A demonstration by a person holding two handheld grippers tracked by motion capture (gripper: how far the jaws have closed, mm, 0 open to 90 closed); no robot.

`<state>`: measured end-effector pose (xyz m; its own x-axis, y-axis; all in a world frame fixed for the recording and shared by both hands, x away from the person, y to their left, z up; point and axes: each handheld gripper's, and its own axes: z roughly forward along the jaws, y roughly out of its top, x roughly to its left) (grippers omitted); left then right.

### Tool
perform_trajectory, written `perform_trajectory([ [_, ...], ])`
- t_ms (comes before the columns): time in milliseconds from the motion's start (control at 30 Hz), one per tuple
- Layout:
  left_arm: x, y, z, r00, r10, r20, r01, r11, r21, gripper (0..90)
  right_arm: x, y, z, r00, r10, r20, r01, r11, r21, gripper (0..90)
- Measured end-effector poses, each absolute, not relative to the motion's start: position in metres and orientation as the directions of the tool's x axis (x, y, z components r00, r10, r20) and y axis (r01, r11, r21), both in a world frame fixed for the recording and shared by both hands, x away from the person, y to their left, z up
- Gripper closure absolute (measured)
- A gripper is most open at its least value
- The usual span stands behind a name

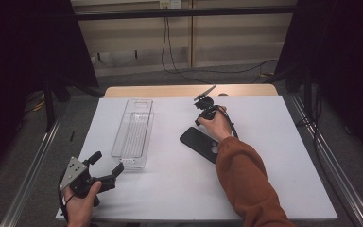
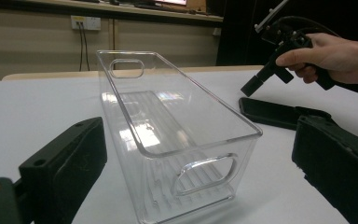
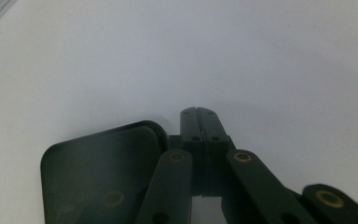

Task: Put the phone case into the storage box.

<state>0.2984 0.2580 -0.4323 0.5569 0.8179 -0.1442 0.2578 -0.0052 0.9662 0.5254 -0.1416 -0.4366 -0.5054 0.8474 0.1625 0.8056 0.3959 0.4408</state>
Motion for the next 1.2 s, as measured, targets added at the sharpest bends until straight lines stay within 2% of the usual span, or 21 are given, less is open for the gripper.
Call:
perform_trajectory([
  [767,0.298,0.260,-0.432,0.550,0.823,-0.143,0.256,-0.004,0.967,3.4,0.512,-0.125,-0.442,-0.575,0.805,0.145,0.765,0.467,0.443,90.0],
  [1200,0.298,0.259,-0.432,0.551,0.822,-0.146,0.259,-0.002,0.966,3.4,0.495,-0.123,-0.443,-0.608,0.772,0.184,0.750,0.483,0.452,90.0],
])
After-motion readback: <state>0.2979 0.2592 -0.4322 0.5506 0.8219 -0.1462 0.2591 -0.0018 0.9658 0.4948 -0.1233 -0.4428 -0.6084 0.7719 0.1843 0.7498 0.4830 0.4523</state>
